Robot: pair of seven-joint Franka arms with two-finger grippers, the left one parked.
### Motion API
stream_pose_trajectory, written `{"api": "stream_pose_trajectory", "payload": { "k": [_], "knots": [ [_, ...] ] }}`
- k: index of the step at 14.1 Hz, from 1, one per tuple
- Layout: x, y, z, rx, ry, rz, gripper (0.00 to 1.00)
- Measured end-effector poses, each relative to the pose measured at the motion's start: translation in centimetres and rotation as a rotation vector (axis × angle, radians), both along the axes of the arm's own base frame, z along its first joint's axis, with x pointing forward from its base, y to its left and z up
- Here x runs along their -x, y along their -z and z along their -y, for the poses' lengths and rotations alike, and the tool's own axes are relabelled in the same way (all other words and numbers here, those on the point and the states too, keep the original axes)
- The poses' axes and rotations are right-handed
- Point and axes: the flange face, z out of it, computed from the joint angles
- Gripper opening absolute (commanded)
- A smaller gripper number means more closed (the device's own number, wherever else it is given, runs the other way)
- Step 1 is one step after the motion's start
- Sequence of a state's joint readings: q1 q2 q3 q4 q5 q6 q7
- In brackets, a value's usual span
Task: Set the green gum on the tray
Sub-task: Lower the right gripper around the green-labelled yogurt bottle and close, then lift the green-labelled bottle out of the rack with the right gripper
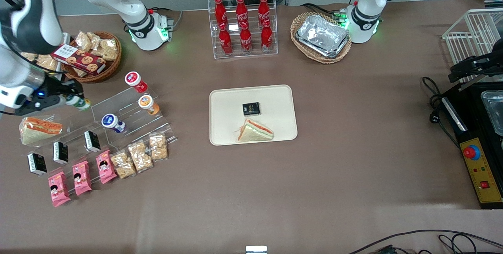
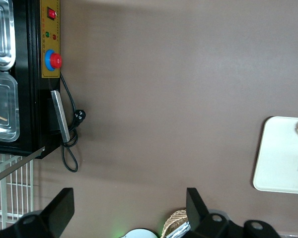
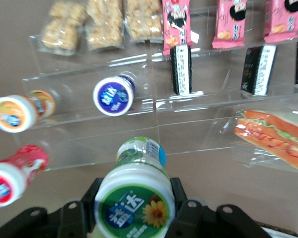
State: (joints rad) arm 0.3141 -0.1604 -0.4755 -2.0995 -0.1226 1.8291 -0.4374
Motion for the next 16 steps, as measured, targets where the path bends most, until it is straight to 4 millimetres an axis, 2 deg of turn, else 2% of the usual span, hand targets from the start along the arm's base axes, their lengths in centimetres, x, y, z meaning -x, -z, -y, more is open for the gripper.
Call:
{"api": "stream_pose_trajectory", "payload": {
  "k": [3, 5, 7, 8, 10, 13, 14, 16],
  "knots": [
    [-2.0, -6.7, -1.2, -0.023, 0.009, -0.013, 0.42],
    [-3.2, -10.1, -2.1, -0.052, 0.023, -0.033, 0.42],
    [-4.4, -12.3, -3.6, -0.081, 0.061, -0.065, 0.42],
    [-5.0, -12.8, -5.1, -0.085, 0.081, -0.076, 0.42],
    [-5.7, -13.2, -9.9, -0.070, 0.130, -0.087, 0.42],
    [-5.2, -12.3, -19.7, -0.061, 0.179, -0.124, 0.42],
    [-4.9, -11.4, -22.3, -0.075, 0.175, -0.150, 0.42],
    [-4.3, -8.3, -25.9, -0.095, 0.171, -0.183, 0.42]
  ]
}}
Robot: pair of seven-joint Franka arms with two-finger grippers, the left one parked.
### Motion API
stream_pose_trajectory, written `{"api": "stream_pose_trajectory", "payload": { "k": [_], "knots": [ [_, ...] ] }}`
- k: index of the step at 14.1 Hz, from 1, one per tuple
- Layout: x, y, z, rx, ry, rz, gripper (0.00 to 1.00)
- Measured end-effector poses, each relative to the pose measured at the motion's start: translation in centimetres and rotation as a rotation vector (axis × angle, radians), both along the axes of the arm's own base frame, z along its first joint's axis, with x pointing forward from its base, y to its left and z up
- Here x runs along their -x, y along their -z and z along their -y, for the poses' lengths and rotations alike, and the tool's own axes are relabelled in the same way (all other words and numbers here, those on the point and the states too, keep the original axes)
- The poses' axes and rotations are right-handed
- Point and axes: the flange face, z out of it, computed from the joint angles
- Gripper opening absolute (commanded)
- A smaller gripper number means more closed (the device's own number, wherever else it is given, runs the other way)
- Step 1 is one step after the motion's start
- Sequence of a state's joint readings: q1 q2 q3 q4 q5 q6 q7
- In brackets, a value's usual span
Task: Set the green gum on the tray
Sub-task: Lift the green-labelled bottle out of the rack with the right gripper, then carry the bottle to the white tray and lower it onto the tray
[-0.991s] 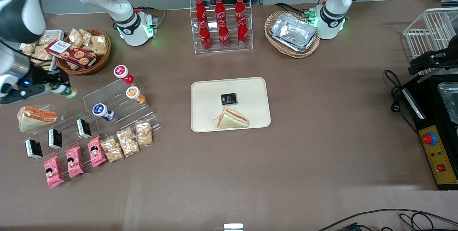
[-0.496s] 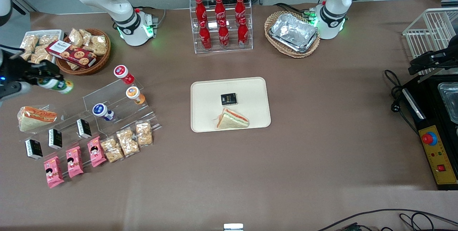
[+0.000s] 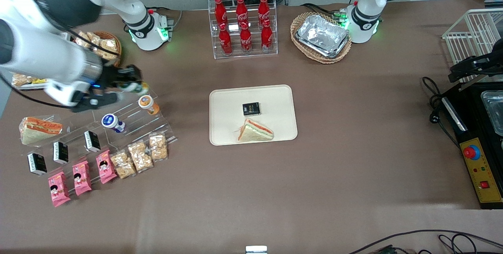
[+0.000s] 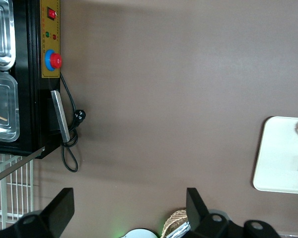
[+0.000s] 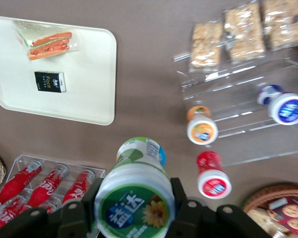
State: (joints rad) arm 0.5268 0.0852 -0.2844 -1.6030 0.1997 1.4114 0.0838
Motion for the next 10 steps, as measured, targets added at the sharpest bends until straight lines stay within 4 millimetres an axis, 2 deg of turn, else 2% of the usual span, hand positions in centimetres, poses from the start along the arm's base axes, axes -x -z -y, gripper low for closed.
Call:
{"api": "stream_pose_trajectory", "payload": {
  "k": [3, 5, 7, 8, 10],
  "knots": [
    [1.8, 6.1, -5.9, 0.023, 0.029, 0.009, 0.42],
    [4.1, 10.0, -10.4, 0.041, 0.044, 0.036, 0.42],
    [6.8, 13.9, -14.0, 0.052, 0.050, 0.068, 0.42],
    [8.1, 15.8, -15.4, 0.056, 0.052, 0.083, 0.42],
    [10.3, 19.2, -16.8, 0.063, 0.057, 0.110, 0.42]
  ]
}}
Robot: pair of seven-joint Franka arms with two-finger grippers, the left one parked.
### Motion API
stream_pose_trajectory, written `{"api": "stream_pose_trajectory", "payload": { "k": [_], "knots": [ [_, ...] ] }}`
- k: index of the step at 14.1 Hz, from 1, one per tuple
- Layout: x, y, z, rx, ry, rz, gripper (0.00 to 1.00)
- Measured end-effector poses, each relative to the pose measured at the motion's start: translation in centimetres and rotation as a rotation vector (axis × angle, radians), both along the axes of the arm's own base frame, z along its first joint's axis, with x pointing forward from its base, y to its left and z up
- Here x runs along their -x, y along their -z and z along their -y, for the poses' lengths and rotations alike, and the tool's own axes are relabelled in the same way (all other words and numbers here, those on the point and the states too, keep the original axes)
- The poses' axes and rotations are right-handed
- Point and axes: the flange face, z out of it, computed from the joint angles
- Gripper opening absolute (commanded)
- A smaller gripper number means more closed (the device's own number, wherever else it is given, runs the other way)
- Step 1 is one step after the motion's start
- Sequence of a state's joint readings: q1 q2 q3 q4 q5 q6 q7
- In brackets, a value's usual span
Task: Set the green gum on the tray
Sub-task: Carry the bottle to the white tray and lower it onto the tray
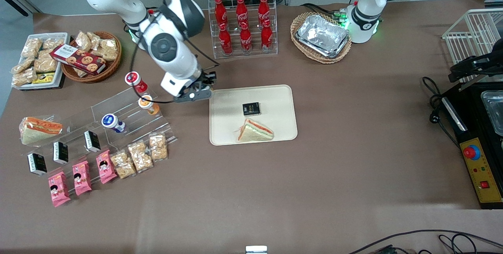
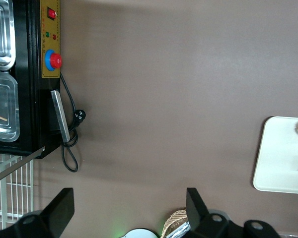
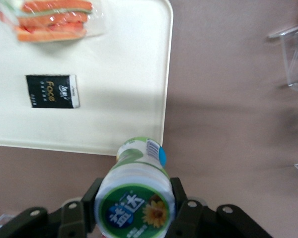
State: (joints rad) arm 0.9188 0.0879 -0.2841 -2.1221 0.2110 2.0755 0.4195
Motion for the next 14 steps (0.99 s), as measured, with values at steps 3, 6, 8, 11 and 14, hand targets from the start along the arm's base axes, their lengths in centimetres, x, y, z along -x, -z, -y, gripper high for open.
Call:
{"api": "stream_pose_trajectory", "payload": {
  "k": [3, 6, 8, 11, 14],
  "knots": [
    [1.0, 3.8, -0.6, 0.013, 0.012, 0.033, 0.42],
    [1.0, 7.1, -1.5, 0.032, 0.020, 0.063, 0.42],
    [0.8, 9.0, -1.8, 0.045, 0.034, 0.080, 0.42],
    [1.8, 11.4, -3.5, 0.063, 0.051, 0.105, 0.43],
    [2.7, 12.4, -4.5, 0.072, 0.051, 0.110, 0.58]
  ]
}}
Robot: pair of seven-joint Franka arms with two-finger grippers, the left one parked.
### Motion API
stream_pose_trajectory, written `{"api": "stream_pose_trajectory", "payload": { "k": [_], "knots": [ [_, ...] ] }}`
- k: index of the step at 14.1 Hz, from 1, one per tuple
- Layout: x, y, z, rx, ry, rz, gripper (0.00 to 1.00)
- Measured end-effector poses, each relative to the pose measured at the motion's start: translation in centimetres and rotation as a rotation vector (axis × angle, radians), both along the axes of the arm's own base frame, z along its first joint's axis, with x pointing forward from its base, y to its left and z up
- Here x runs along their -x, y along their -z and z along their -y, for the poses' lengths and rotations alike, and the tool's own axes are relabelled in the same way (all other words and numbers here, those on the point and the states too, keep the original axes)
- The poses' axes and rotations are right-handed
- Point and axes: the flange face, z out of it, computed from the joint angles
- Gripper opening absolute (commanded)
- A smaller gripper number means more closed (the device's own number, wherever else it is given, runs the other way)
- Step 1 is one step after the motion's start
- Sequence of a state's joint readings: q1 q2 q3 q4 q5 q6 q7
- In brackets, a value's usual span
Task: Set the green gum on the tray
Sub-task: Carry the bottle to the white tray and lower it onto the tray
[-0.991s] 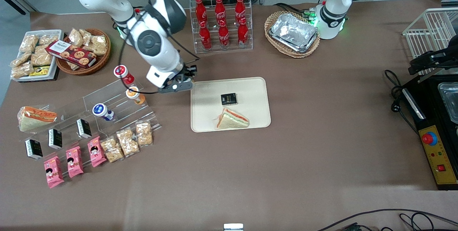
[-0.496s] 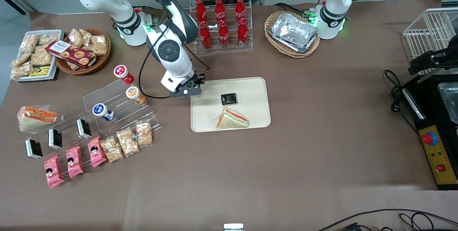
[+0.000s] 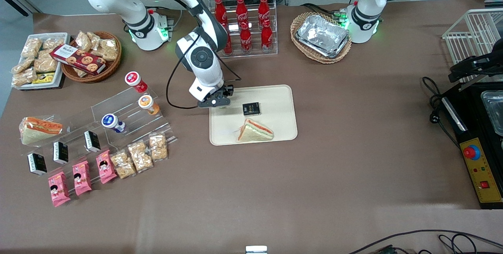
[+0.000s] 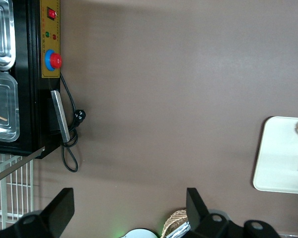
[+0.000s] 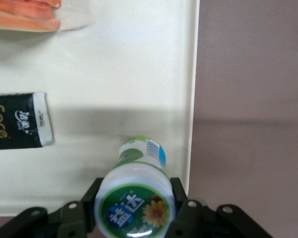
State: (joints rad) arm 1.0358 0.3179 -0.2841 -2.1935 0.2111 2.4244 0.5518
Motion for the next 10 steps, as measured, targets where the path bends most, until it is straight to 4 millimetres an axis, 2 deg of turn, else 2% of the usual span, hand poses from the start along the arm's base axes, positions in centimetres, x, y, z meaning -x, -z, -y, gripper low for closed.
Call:
{"api": "stream_pose_trajectory", "payload": {
  "k": [1, 2, 3, 10],
  "knots": [
    [-0.07, 0.00, 0.03, -0.001, 0.003, 0.002, 0.80],
    [-0.16, -0.01, 0.07, -0.002, 0.005, 0.005, 0.86],
    [-0.20, 0.01, 0.08, -0.003, 0.007, 0.008, 1.00],
    [-0.91, -0.27, 0.41, -0.009, 0.022, 0.020, 1.00]
  ]
}}
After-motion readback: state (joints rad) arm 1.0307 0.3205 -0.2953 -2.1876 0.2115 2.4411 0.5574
